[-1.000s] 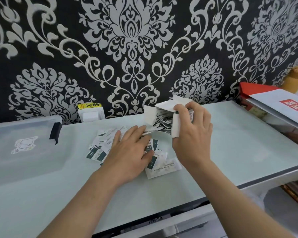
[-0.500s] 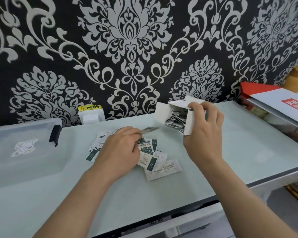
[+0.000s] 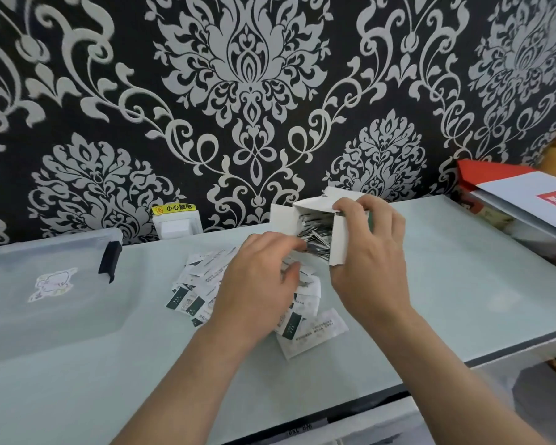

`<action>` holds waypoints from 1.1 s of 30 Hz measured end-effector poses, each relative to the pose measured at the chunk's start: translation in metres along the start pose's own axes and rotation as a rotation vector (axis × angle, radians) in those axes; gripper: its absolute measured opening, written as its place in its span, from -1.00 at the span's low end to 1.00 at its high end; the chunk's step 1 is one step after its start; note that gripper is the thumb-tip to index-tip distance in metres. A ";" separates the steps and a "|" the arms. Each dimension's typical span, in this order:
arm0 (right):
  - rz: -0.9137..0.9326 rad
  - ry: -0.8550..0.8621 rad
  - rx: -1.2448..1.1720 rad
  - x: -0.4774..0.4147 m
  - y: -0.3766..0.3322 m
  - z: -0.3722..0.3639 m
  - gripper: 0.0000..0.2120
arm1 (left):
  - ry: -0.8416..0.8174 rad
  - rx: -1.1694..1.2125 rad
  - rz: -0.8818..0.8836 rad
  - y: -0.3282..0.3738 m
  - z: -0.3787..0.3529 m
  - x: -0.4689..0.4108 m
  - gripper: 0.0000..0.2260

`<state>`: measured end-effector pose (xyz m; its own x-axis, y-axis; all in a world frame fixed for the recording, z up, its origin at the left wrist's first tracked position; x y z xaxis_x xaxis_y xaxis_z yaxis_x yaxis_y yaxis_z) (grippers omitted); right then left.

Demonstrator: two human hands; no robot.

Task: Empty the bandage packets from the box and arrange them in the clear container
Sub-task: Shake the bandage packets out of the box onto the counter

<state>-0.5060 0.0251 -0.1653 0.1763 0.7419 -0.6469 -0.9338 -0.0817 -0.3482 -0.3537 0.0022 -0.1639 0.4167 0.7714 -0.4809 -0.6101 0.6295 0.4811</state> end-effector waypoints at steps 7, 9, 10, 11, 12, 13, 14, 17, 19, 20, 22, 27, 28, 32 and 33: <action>0.098 0.000 -0.023 -0.007 -0.019 -0.003 -0.24 | 0.098 -0.034 -0.001 -0.004 0.008 -0.007 -0.87; 0.117 -0.015 -0.026 -0.006 -0.022 -0.004 -0.24 | 0.119 -0.067 0.003 -0.013 0.009 -0.009 -0.89; 0.127 -0.023 -0.025 -0.005 -0.023 -0.004 -0.25 | 0.132 -0.067 0.016 -0.015 0.010 -0.010 -0.89; 0.132 -0.029 -0.026 -0.004 -0.023 -0.005 -0.25 | 0.142 -0.065 0.023 -0.017 0.011 -0.010 -0.89; 0.132 -0.030 -0.025 -0.003 -0.023 -0.005 -0.25 | 0.151 -0.065 0.019 -0.017 0.013 -0.011 -0.88; 0.127 -0.029 -0.023 -0.003 -0.021 -0.006 -0.26 | 0.159 -0.068 0.018 -0.016 0.014 -0.010 -0.88; 0.116 -0.026 -0.023 -0.004 -0.018 -0.005 -0.26 | 0.160 -0.068 0.028 -0.015 0.015 -0.011 -0.88; 0.031 -0.012 -0.010 -0.008 -0.002 -0.002 -0.30 | 0.123 -0.025 0.176 -0.017 0.021 -0.011 -0.85; -0.046 -0.008 0.030 -0.011 0.011 0.001 -0.33 | 0.073 -0.010 0.275 -0.019 0.025 -0.011 -0.82; -0.067 -0.004 0.051 -0.011 0.015 0.001 -0.34 | 0.036 -0.020 0.302 -0.020 0.025 -0.010 -0.82; -0.071 0.007 0.073 -0.011 0.018 0.001 -0.34 | -0.033 -0.048 0.343 -0.020 0.023 -0.009 -0.80; -0.015 0.015 0.092 -0.008 0.012 -0.005 -0.31 | -0.115 -0.150 0.387 -0.019 0.017 -0.009 -0.53; -0.021 0.016 0.099 -0.008 0.013 -0.006 -0.30 | -0.101 -0.125 0.353 -0.017 0.015 -0.010 -0.47; 0.021 0.025 0.059 -0.006 0.008 -0.006 -0.30 | -0.048 0.030 0.094 0.002 0.001 -0.015 -0.59; 0.048 0.026 0.034 -0.007 0.006 -0.005 -0.32 | -0.042 0.027 0.057 0.006 -0.003 -0.016 -0.65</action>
<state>-0.5110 0.0159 -0.1666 0.1390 0.7205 -0.6794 -0.9514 -0.0933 -0.2935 -0.3661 -0.0072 -0.1555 0.4096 0.8091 -0.4213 -0.6159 0.5860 0.5266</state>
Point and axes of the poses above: each hand's wrist, its own x-axis away from the middle knuckle, its own z-axis out of the back of the hand, y = z × x, the point moved 3 cm from there along -x, towards the middle knuckle, and after that the axes turned 4 degrees about -y, right-handed, at the moved point
